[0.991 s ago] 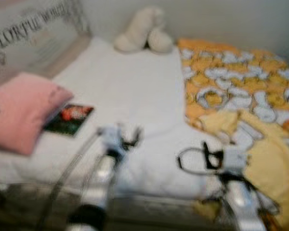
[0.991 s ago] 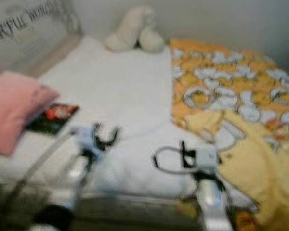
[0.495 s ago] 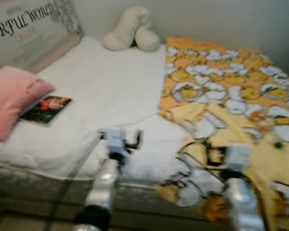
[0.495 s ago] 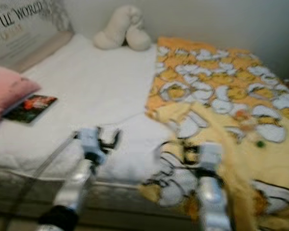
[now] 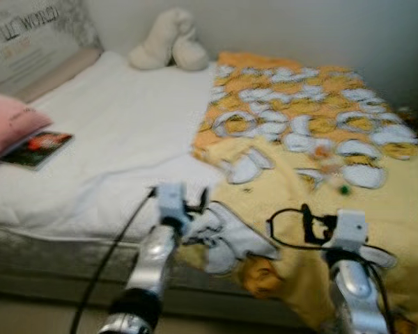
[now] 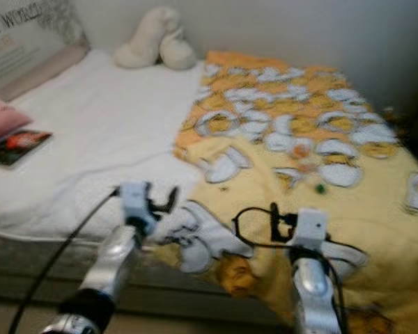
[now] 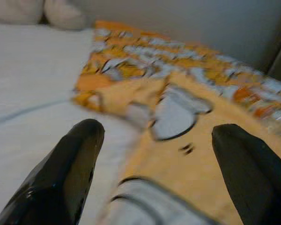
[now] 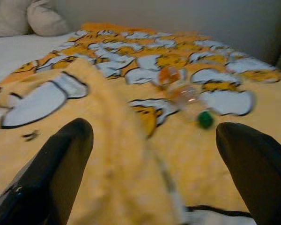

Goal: Clean up the room

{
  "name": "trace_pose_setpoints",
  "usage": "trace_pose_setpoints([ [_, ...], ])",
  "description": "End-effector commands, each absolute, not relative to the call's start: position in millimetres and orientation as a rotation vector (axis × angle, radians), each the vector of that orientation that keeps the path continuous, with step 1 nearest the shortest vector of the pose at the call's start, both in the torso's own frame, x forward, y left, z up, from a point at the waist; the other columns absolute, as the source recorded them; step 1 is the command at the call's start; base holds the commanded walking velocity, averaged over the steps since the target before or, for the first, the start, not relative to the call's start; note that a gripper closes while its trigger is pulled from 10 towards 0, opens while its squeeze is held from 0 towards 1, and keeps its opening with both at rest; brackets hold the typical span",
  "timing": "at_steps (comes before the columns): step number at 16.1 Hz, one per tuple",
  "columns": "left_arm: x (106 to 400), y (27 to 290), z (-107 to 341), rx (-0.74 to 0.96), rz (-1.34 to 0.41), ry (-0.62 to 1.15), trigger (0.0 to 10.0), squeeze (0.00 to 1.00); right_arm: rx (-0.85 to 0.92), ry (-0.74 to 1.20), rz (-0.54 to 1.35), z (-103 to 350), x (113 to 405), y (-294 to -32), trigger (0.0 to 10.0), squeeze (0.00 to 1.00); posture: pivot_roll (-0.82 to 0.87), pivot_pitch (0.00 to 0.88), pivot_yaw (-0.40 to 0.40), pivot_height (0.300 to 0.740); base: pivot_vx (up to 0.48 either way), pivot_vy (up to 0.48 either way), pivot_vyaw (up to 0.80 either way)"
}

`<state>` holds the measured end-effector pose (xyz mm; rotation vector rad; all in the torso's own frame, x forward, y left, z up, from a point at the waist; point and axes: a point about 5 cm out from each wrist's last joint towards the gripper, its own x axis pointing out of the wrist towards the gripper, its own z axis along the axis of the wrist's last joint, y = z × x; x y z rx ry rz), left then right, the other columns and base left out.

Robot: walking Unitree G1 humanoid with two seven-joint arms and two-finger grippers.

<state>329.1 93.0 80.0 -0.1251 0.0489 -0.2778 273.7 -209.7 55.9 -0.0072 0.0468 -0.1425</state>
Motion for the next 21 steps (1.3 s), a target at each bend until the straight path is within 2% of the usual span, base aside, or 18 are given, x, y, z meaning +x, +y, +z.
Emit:
trace_pose_setpoints([
  [1,331.4,101.6,81.2,-0.096,-0.262,0.04,10.0,0.0,-0.012,0.022,-0.112,60.6,278.6,-200.6,10.0,0.0,0.08,0.0,0.014,0.74,0.0,-0.446,0.0],
  [7,327.7,92.2,73.8,-0.065,-0.312,0.07,10.0,0.0,-0.044,0.034,-0.105,55.1,270.5,-201.8,10.0,0.0,0.07,0.0,0.015,0.74,0.0,-0.446,0.0],
  [9,327.2,89.1,69.0,-0.056,-0.299,0.109,10.0,0.0,-0.039,0.035,-0.111,55.1,270.6,-201.3,10.0,0.0,0.07,0.0,0.015,0.74,0.0,0.0,0.0],
  [10,327.9,89.3,73.0,-0.138,-0.317,0.095,10.0,0.0,-0.044,0.029,-0.102,56.5,273.5,-199.3,10.0,0.0,0.07,0.0,0.023,0.74,0.382,0.0,0.0],
  [11,328.3,90.0,74.6,-0.145,-0.316,0.084,10.0,0.0,-0.048,0.027,-0.098,57.2,274.5,-198.7,10.0,0.0,0.07,0.0,0.023,0.74,0.382,0.0,0.0],
  [19,336.2,88.5,84.2,-0.133,-0.313,0.057,10.0,0.0,-0.075,0.004,-0.089,66.1,286.7,-198.1,10.0,0.0,0.07,0.0,0.013,0.74,0.48,0.0,0.0],
  [21,336.7,85.3,88.4,-0.071,-0.347,0.025,10.0,0.0,-0.067,0.01,-0.096,64.7,286.5,-198.6,10.0,0.0,0.07,0.0,0.014,0.74,0.48,0.0,0.0],
])
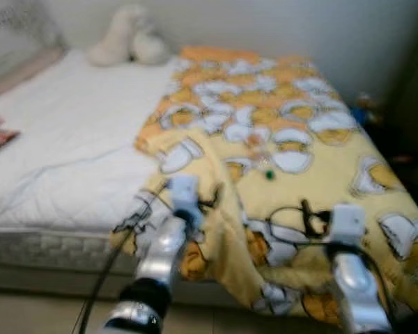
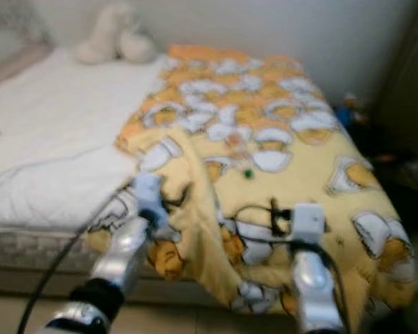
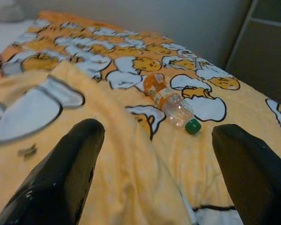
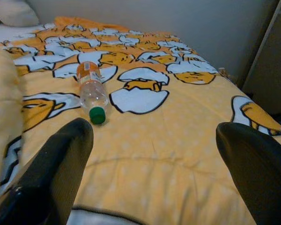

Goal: Clean up the room

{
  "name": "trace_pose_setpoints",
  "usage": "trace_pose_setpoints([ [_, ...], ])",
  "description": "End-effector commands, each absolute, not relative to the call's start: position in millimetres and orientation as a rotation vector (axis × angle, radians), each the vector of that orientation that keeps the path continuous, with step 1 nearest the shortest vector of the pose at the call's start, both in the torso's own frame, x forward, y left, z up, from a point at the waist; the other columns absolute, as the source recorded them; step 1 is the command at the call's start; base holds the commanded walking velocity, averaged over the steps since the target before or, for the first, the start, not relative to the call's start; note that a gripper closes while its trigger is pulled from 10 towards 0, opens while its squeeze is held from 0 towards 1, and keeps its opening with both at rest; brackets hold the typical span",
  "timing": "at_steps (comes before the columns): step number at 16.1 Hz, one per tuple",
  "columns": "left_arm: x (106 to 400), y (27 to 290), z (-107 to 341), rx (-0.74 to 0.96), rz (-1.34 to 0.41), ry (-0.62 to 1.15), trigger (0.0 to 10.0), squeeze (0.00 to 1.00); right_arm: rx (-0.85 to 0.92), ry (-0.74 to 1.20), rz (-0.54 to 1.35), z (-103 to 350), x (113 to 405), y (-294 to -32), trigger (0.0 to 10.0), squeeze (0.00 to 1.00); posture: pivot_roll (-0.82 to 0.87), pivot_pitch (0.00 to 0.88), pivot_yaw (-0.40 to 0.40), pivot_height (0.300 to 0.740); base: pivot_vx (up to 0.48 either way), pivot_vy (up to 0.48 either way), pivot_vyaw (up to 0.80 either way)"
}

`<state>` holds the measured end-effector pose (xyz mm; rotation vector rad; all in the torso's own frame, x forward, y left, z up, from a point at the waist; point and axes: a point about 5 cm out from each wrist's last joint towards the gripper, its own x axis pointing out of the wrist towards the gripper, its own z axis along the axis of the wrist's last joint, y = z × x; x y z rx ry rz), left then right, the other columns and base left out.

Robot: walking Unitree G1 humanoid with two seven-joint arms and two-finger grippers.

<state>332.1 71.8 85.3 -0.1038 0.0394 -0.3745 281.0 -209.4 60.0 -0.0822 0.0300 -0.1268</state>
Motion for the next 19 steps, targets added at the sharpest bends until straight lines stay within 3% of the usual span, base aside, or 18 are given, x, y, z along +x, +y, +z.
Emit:
trace_pose_setpoints([
  [1,335.9,84.1,88.2,-0.074,-0.349,0.025,10.0,0.0,-0.067,0.013,-0.096,63.6,286.2,-198.4,10.0,0.0,0.07,0.0,0.014,0.74,0.48,0.0,0.0],
  [11,330.9,78.8,86.0,-0.052,-0.365,0.013,10.0,0.0,-0.12,0.0,-0.083,68.8,295.2,-203.2,10.0,0.0,0.08,0.0,0.01,0.74,0.48,0.0,0.0],
  [15,327.0,72.7,90.0,0.026,-0.435,-0.029,10.0,0.0,-0.157,0.021,-0.13,85.6,325.6,-220.9,10.0,0.0,0.14,0.0,0.002,0.74,0.456,0.0,0.0],
  [17,323.5,76.4,91.6,0.047,-0.467,-0.03,10.0,0.0,-0.154,0.042,-0.12,96.8,343.2,-222.2,10.0,0.0,0.19,0.0,-0.006,0.74,0.0,0.0,0.0],
  [19,309.5,96.2,98.7,0.113,-0.469,-0.077,10.0,0.0,-0.123,0.073,-0.123,101.0,353.6,-219.5,10.0,0.0,0.3,0.073,0.002,0.74,0.0,0.0,0.0],
])
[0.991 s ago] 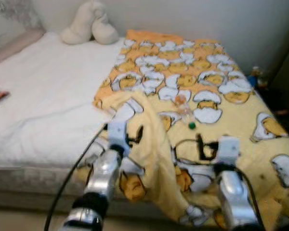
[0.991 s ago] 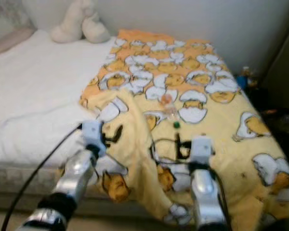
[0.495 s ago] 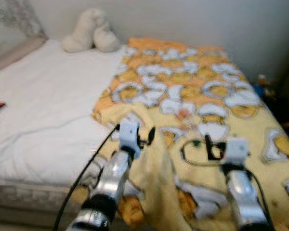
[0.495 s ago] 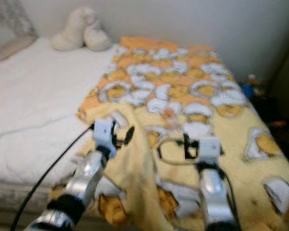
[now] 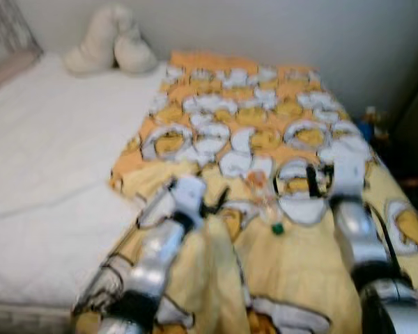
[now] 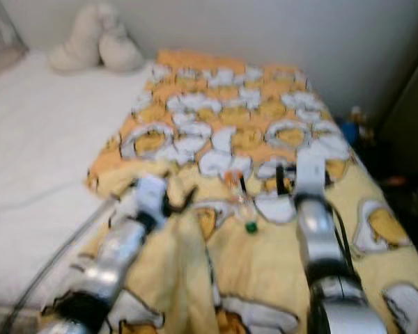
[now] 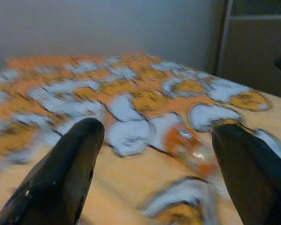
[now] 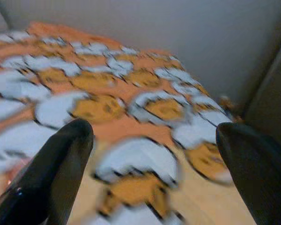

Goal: Clean up the room

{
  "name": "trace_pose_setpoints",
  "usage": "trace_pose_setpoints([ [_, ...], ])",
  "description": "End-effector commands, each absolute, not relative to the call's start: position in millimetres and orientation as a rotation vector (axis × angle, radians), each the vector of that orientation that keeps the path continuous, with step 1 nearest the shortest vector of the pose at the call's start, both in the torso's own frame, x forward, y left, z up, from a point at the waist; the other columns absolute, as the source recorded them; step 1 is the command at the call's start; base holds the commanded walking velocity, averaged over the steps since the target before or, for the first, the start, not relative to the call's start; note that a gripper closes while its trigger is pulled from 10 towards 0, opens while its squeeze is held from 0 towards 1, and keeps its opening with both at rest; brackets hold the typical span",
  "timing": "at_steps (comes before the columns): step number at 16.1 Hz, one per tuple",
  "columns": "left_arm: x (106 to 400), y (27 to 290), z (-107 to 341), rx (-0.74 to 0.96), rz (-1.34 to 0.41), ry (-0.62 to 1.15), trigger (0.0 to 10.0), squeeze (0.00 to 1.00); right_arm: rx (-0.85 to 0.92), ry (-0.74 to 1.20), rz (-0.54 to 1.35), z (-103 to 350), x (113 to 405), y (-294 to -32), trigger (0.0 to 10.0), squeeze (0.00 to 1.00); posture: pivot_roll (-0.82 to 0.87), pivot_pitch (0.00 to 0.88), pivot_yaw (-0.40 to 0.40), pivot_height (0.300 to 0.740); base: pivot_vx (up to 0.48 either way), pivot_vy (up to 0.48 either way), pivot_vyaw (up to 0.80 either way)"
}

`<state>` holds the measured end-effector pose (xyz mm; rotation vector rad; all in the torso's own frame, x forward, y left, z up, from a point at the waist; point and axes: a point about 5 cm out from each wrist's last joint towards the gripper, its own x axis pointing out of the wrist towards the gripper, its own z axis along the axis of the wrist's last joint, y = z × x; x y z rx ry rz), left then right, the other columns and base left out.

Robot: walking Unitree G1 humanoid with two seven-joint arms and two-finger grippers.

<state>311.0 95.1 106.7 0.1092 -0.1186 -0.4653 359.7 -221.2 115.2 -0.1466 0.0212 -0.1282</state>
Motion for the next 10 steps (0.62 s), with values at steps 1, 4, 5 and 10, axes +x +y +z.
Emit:
trace_pose_setpoints([
  [1,301.8,107.0,103.6,0.151,-0.463,-0.092,10.0,0.0,-0.135,0.098,-0.132,99.6,356.5,-217.9,10.0,0.0,0.36,0.117,0.001,0.74,0.0,0.0,0.0],
  [4,284.1,138.0,120.1,0.253,-0.44,-0.11,10.0,0.0,-0.078,0.15,-0.138,94.0,362.4,-201.9,10.0,0.0,0.5,0.26,0.052,0.74,0.0,0.0,0.0],
  [5,273.5,143.8,133.1,0.266,-0.453,-0.139,10.0,0.0,-0.069,0.16,-0.158,94.8,364.4,-199.6,10.0,0.0,0.53,0.297,0.065,0.74,0.0,0.0,0.0],
  [10,227.2,129.8,158.0,0.237,-0.481,-0.17,10.0,0.0,-0.025,0.1,-0.287,116.4,373.9,-213.0,10.0,0.0,0.55,0.388,0.062,0.74,0.0,0.0,0.0],
])
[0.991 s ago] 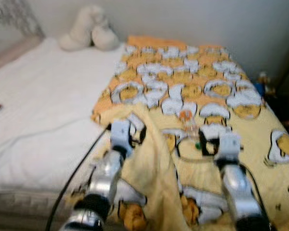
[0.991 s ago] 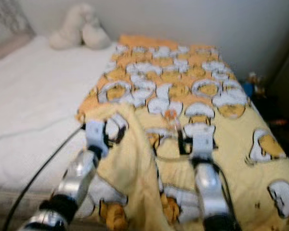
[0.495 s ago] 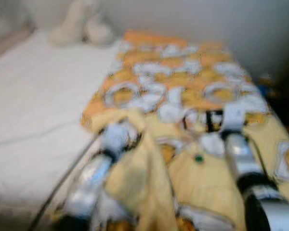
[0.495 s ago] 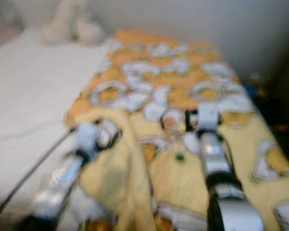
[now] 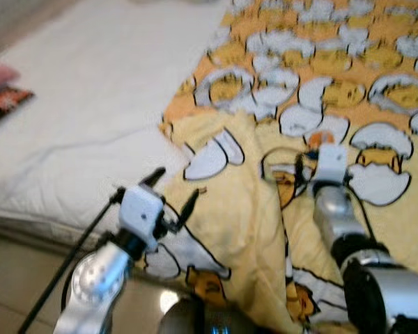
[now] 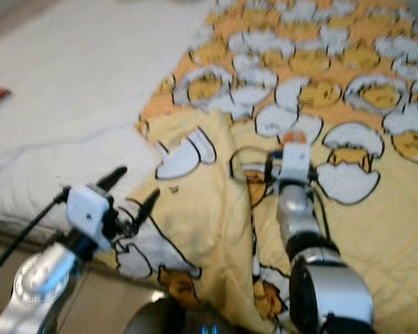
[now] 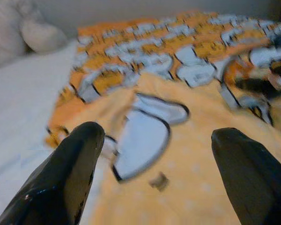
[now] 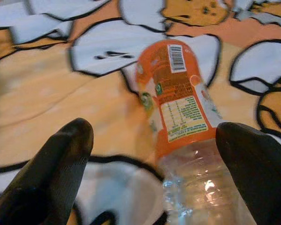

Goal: Clean up the room

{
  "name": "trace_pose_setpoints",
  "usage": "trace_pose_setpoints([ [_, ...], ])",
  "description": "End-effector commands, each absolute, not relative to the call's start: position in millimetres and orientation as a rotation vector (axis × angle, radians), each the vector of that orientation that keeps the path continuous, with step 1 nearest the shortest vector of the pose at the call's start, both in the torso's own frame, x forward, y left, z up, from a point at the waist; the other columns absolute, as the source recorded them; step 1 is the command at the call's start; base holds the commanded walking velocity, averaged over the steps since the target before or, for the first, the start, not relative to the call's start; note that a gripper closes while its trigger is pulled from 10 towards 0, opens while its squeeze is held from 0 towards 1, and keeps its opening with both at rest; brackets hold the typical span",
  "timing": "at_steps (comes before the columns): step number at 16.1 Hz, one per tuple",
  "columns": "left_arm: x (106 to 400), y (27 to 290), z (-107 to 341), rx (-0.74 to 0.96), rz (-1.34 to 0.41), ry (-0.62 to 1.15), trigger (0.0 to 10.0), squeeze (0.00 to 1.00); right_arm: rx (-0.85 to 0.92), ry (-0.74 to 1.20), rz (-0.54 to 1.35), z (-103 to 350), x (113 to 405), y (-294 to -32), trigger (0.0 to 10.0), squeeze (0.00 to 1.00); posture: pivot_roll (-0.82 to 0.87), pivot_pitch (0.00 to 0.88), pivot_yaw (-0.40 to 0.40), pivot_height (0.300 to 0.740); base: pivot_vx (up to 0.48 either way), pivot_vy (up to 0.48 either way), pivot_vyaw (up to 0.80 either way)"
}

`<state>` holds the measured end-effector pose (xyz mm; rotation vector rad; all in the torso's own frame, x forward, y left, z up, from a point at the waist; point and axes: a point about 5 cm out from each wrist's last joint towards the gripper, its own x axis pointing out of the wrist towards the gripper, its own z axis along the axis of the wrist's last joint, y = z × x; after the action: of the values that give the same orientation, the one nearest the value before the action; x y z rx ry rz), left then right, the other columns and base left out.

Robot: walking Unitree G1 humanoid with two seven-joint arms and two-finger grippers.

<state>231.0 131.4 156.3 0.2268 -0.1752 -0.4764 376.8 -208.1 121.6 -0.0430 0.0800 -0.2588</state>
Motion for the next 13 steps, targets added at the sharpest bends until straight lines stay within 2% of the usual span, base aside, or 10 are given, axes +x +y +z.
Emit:
trace_pose_setpoints([
  [1,225.0,128.6,156.8,0.229,-0.48,-0.156,10.0,0.0,-0.027,0.095,-0.295,117.9,374.3,-214.1,10.0,0.0,0.55,0.391,0.059,0.74,0.0,0.0,0.0],
  [7,216.4,119.4,153.0,0.193,-0.487,-0.084,10.0,0.0,-0.032,0.127,-0.373,112.4,367.5,-234.5,10.0,0.0,0.51,0.391,0.031,0.74,0.0,0.0,0.0],
  [8,219.3,116.2,151.9,0.209,-0.505,-0.071,10.0,0.0,0.125,0.213,-0.37,99.3,363.1,-237.5,10.0,0.0,0.5,0.386,0.029,0.74,0.0,0.0,0.0],
  [9,218.4,111.8,150.8,0.242,-0.554,-0.066,10.0,0.0,0.189,0.239,-0.357,95.1,362.0,-237.0,8.9,0.0,0.5,0.382,0.027,0.74,0.0,0.0,0.0],
  [10,214.4,105.3,148.8,0.295,-0.643,-0.064,10.0,0.0,0.192,0.252,-0.343,94.1,362.2,-235.9,0.0,0.0,0.5,0.38,0.027,0.74,0.0,0.0,0.0],
  [11,212.1,101.7,147.9,0.327,-0.696,-0.065,10.0,0.0,0.193,0.254,-0.34,94.4,362.6,-235.3,0.0,0.0,0.5,0.377,0.026,0.74,0.0,0.0,0.0],
  [13,194.0,83.9,160.9,0.358,-0.986,-0.114,10.0,0.0,0.165,0.252,-0.277,98.3,366.9,-227.9,0.0,0.0,0.49,0.359,0.018,0.74,0.0,0.0,0.0],
])
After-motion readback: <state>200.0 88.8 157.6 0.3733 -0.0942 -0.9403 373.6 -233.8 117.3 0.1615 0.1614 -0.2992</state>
